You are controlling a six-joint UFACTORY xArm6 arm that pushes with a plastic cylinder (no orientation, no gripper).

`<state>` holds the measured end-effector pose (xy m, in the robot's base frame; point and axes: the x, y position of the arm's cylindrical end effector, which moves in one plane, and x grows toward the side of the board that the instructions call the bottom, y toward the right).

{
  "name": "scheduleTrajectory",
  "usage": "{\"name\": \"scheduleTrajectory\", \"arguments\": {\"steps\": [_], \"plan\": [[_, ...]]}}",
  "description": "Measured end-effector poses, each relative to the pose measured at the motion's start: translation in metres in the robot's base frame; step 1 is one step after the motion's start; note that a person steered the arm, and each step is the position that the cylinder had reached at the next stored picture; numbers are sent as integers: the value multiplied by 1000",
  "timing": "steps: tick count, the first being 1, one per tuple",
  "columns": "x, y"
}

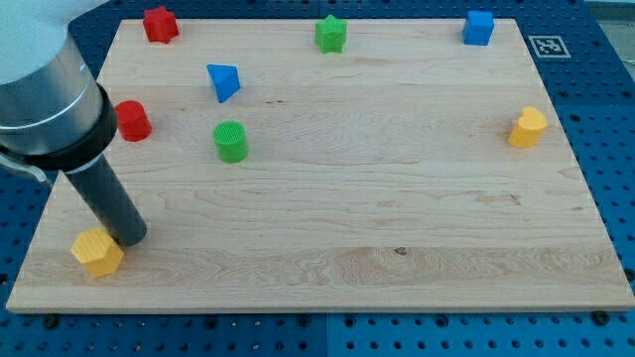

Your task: Slide the blue triangle towards the center

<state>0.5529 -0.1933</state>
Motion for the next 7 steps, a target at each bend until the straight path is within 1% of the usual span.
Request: {"name": "scheduleTrajectory", "arguments": {"steps": [1, 2, 3, 4, 6, 7], "plan": [[0, 12], [-2, 12], [-33, 13], [-52, 13], [-53, 13], [-29, 35]]}}
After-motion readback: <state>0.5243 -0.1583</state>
